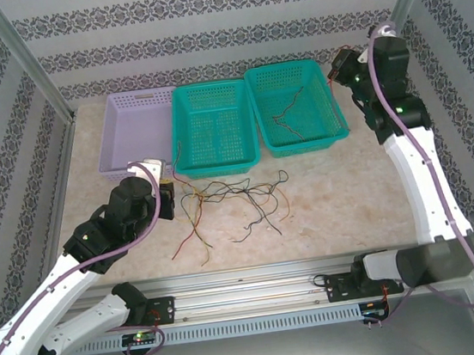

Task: Untangle the cables

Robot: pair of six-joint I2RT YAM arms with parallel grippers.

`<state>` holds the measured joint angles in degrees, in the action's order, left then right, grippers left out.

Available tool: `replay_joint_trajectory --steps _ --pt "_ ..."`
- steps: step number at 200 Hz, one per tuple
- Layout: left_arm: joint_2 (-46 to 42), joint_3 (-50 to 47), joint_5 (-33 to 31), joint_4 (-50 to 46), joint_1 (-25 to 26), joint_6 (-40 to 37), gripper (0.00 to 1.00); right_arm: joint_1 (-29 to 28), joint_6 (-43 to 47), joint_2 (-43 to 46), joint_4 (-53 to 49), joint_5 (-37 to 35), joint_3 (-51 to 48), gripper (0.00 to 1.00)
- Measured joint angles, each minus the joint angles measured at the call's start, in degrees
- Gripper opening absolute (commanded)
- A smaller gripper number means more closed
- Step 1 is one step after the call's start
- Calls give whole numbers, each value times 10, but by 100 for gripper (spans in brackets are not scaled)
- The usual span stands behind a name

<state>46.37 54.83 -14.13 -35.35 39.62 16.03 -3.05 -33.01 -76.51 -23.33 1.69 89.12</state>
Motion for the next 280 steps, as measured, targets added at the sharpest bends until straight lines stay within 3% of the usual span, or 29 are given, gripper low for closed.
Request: replay_joint_trajectory --steps 82,122,181,228,280 --pt "0 -6 7 12 0 -9 0 -32 46 -118 9 -19 54 0" --pt "1 -6 11 12 0 -11 0 -62 50 -124 8 -23 66 0" --pt "6 -6 17 12 0 -11 0 -115 87 -118 -8 -56 179 0" --pt "6 -6 20 12 0 -11 0 -103 94 -127 -4 -70 144 0" --pt "8 -6 21 12 0 -13 0 -84 94 -198 0 -70 93 0"
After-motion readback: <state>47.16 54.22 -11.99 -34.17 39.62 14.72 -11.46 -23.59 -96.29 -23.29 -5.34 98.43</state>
